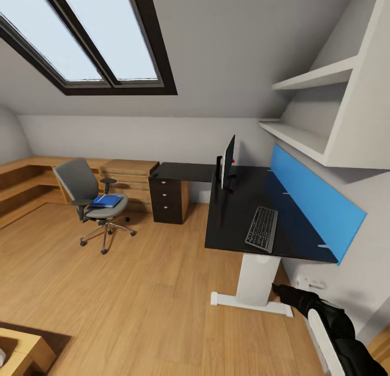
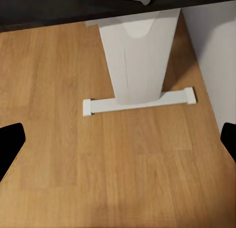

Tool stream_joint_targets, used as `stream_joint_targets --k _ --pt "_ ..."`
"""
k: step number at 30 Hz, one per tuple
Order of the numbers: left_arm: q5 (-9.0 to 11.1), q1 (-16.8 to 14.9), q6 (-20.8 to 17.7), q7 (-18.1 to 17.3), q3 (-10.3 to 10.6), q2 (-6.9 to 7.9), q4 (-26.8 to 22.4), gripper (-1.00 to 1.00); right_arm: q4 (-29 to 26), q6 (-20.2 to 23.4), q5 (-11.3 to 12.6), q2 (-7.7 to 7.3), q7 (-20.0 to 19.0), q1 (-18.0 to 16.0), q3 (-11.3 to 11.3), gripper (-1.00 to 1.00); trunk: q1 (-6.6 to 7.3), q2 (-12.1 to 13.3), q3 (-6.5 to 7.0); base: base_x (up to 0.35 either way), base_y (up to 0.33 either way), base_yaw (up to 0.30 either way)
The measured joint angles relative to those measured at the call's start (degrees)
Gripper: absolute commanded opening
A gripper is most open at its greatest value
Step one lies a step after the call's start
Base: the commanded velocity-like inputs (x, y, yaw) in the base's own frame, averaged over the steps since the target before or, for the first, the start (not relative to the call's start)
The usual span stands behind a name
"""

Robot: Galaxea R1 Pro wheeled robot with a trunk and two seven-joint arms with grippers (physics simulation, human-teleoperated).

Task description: In the bedroom, organize the workspace by keeping the computer under the desk, ensuring the monitor is on the desk, placing the keyboard on the desk next to the monitor, placing the mouse on the desk next to the keyboard, moving the folder from the swivel chair onto the desk next to the mouse, stacking the notebook on top of the folder with the pen on top of the notebook, and positioning the swivel chair next to the desk.

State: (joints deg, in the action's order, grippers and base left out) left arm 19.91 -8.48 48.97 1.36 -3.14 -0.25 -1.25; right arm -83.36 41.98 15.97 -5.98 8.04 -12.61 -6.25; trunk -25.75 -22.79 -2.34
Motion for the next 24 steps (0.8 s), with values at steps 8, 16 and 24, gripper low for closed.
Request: stream_joint_targets --k 8,16,24 --pt "0.01 -0.02 0.0 0.04 0.0 0.09 0.0 1.0 -3.63 0.14 -0.03 2.98 -0.42 -0.06 0.6 1.0 0.0 0.0 0.0 0.0 0.0 0.0" --pt "-0.01 0.0 0.0 0.01 0.1 0.09 0.0 1.0 -3.96 0.02 -0.12 3.58 -1.7 -0.6 0.67 1.0 0.0 0.0 0.0 0.0 0.0 0.0" --pt "-0.01 0.0 0.0 0.01 0.1 0.09 0.01 1.0 -0.81 -2.49 -0.75 3.78 -1.76 -6.85 1.48 1.0 -0.01 0.01 0.01 0.0 0.0 0.0"
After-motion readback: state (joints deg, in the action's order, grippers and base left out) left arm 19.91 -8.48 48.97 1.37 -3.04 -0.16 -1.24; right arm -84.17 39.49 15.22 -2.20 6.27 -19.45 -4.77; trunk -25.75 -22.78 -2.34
